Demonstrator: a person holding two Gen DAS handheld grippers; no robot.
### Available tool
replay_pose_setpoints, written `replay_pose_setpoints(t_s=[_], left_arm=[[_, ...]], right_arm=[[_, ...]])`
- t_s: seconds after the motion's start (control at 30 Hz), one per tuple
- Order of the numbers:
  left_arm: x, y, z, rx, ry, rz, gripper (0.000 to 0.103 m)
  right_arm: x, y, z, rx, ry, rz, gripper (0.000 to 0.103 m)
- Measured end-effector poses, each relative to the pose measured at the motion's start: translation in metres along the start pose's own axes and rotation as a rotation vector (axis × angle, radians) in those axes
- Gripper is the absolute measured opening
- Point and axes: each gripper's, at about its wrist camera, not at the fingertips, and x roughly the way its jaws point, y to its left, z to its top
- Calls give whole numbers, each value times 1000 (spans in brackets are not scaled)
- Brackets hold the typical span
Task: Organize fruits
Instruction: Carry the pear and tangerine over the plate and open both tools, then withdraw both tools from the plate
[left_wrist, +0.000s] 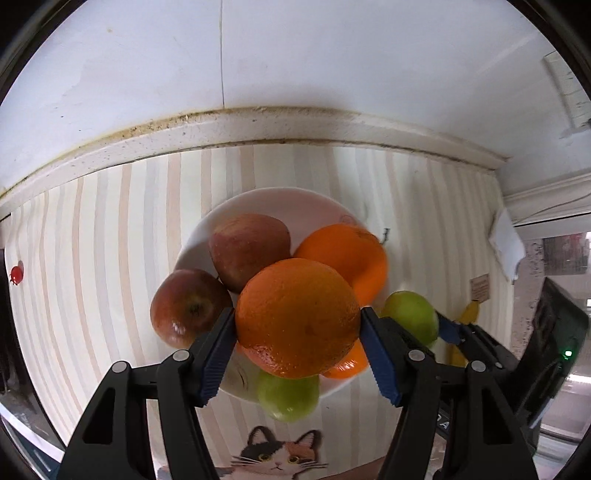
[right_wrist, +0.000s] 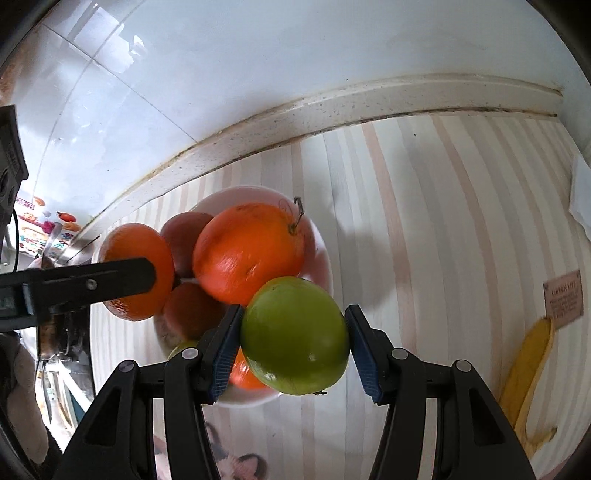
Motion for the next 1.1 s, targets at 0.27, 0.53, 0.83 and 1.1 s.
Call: replay_pose_setpoints(t_s=[0.27,0.53,0.83,1.1], left_arm=[[17,-1,-7,1,27,31,65],[14,-6,-8,4,10,50,72],[6,-6,-9,0,-16,42,90],[-16,-6,-16,-11,-91,55,90]], right_arm=[[14,-2,-1,-6,5,4,59],[14,-1,0,10,3,23,67],[10,4,2,10,4,20,85],[0,2,2,14,2,-24,96]])
